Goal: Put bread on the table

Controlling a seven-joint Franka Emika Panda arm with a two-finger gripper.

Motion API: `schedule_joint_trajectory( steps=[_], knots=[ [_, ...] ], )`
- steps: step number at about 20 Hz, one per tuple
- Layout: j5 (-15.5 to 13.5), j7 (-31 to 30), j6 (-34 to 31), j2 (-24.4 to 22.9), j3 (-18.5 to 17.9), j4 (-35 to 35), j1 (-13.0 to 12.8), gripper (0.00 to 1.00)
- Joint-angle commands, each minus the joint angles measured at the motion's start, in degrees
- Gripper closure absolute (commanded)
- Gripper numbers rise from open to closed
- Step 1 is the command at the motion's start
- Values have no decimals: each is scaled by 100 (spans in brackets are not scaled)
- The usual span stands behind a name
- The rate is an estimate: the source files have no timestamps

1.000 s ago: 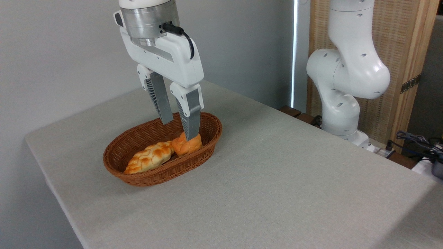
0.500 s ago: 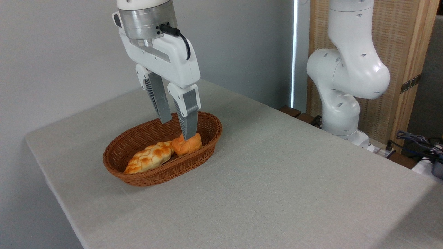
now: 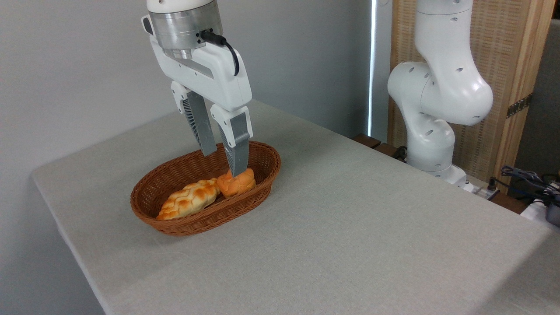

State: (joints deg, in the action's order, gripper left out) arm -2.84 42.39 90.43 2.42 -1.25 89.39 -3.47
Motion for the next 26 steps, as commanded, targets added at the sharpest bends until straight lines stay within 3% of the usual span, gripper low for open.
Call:
schedule_joint_trajectory(
  steps=[1,10,16,22,26],
  knots=[
    [-94,94,1,-31,-7,61,-4,0],
    [-94,85,-8,-31,37,70,-4,0],
    [-190,-20,132,66,414,122,-4,0],
    [-243,-827,1264,31,1249,1061,22,0],
    [-235,-1812,2381,49,1663,1668,22,0]
  ],
)
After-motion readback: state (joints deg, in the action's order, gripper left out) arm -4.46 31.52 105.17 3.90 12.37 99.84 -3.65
